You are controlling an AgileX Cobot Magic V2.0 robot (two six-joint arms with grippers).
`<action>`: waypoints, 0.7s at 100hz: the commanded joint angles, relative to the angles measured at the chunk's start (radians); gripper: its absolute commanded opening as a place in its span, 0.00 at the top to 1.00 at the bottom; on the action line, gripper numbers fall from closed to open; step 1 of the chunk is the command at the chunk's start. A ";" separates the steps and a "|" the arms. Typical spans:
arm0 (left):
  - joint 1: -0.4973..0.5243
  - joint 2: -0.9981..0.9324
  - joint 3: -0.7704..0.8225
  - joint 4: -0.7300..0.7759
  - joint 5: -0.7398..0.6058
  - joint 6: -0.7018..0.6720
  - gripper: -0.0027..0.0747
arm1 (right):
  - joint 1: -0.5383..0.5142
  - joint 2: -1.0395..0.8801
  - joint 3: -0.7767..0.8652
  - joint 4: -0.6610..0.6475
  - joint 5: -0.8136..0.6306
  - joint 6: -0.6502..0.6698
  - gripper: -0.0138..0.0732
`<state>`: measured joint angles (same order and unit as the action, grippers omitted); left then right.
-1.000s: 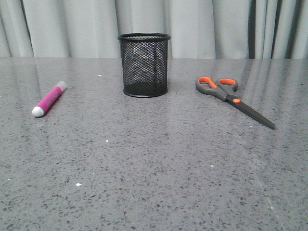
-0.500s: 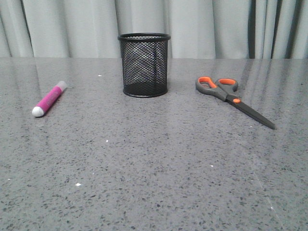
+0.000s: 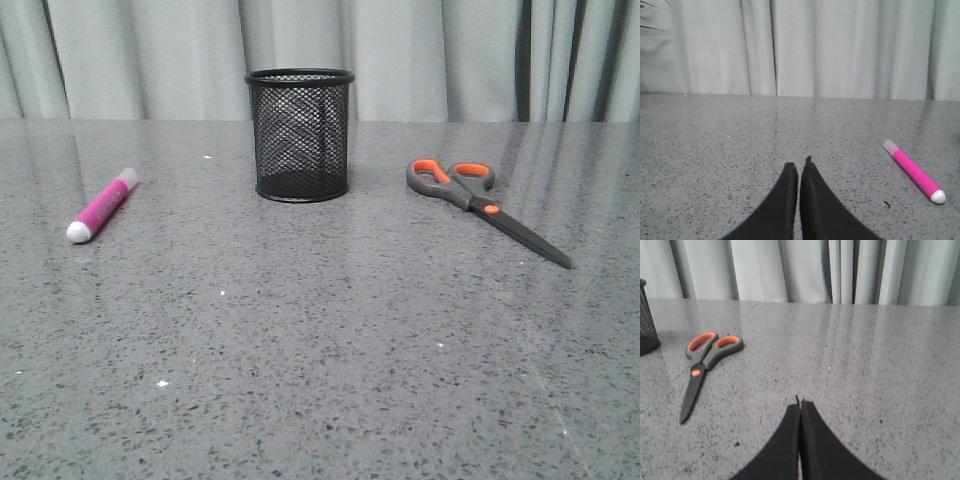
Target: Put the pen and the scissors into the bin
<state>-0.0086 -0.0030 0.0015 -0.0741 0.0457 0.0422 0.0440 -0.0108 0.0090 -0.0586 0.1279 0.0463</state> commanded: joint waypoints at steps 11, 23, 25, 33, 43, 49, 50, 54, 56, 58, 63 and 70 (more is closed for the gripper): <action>-0.008 -0.025 0.024 -0.009 -0.074 -0.009 0.99 | -0.006 -0.018 0.018 -0.010 -0.171 -0.007 0.92; -0.008 -0.025 0.024 -0.009 -0.074 -0.009 0.99 | -0.006 -0.018 0.018 -0.010 -0.177 -0.007 0.92; -0.008 -0.025 0.024 -0.009 -0.074 -0.009 0.99 | -0.006 -0.018 0.018 -0.010 -0.177 -0.007 0.92; -0.008 -0.025 0.024 -0.029 -0.076 -0.009 0.99 | -0.006 -0.018 0.018 -0.001 -0.182 -0.002 0.92; -0.008 -0.025 0.024 -0.129 -0.076 -0.009 0.99 | -0.006 -0.018 0.018 0.048 -0.209 0.028 0.92; -0.008 -0.025 0.024 -0.186 -0.076 -0.009 0.99 | -0.006 -0.018 0.018 0.096 -0.228 0.028 0.92; -0.008 -0.025 0.024 -0.203 -0.076 -0.009 0.99 | -0.006 -0.018 0.018 0.103 -0.228 0.028 0.92; -0.008 -0.025 0.024 -0.248 -0.076 -0.009 0.99 | -0.006 -0.018 0.018 0.119 -0.242 0.028 0.92; -0.008 -0.025 0.024 -0.277 -0.076 -0.009 0.99 | -0.006 -0.018 0.018 0.130 -0.250 0.028 0.92; -0.008 -0.025 0.022 -0.306 -0.076 -0.009 0.99 | -0.006 -0.018 0.018 0.138 -0.254 0.028 0.92; -0.008 -0.025 0.022 -0.373 -0.078 -0.009 0.99 | -0.006 -0.018 0.018 0.154 -0.256 0.028 0.92; -0.008 -0.025 0.022 -0.475 -0.078 -0.009 0.99 | -0.006 -0.018 0.018 0.218 -0.258 0.028 0.92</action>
<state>-0.0086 -0.0030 0.0015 -0.4170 0.0457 0.0422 0.0440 -0.0108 0.0090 0.0934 -0.0343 0.0760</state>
